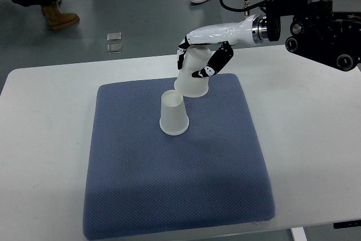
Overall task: Stack paper cups
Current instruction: 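Lower the held cup onto the upside-down cup on the pad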
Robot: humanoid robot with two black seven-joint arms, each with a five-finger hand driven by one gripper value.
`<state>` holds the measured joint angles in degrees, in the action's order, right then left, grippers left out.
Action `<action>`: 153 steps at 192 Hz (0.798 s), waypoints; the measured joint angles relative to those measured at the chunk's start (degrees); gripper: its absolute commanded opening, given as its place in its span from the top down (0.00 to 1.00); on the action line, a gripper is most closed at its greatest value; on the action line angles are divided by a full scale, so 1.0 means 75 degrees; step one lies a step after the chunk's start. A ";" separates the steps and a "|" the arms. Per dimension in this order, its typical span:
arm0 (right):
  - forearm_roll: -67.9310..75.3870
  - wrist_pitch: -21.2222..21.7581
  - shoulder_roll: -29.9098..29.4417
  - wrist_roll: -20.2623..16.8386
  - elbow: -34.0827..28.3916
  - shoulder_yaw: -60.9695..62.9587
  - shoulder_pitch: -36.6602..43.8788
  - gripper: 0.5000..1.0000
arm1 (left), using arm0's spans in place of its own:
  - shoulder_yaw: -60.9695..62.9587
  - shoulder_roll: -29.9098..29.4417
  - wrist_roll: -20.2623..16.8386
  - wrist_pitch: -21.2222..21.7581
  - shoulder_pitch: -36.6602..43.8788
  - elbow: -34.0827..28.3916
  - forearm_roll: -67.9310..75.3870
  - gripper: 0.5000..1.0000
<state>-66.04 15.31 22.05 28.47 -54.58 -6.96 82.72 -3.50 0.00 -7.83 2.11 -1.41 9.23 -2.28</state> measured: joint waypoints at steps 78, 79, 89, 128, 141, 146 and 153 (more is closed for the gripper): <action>-0.0019 -0.0067 -0.0372 -0.0081 0.0000 0.0003 -0.0017 1.00 | -0.0001 0.0000 0.0003 0.0000 0.0000 0.0000 0.0000 0.00; -0.0019 -0.0067 -0.0374 -0.0081 0.0000 0.0003 -0.0017 1.00 | -0.0001 0.0000 0.0003 0.0000 0.0000 0.0000 0.0000 0.00; -0.0019 -0.0069 -0.0393 -0.0081 0.0000 0.0003 -0.0017 1.00 | -0.0001 0.0000 0.0003 0.0000 0.0001 0.0000 0.0000 0.00; -0.0032 -0.0083 -0.0484 -0.0085 0.0000 0.0003 -0.0029 1.00 | 0.0003 0.0000 0.0003 0.0000 0.0000 0.0000 0.0000 0.00; -0.0042 -0.0092 -0.0548 -0.0090 0.0000 0.0003 -0.0049 1.00 | 0.0003 0.0000 0.0003 0.0000 0.0000 0.0000 0.0000 0.00; -0.0050 -0.0094 -0.0573 -0.0091 0.0000 0.0003 -0.0059 1.00 | 0.0003 0.0000 0.0003 0.0000 0.0000 0.0000 0.0000 0.00; -0.0057 -0.0095 -0.0599 -0.0092 0.0003 0.0003 -0.0071 1.00 | 0.0003 0.0000 0.0003 0.0000 0.0000 0.0000 0.0000 0.00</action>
<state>-66.47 14.59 17.56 27.79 -54.56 -6.94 82.19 -3.48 0.00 -7.81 2.11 -1.41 9.23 -2.28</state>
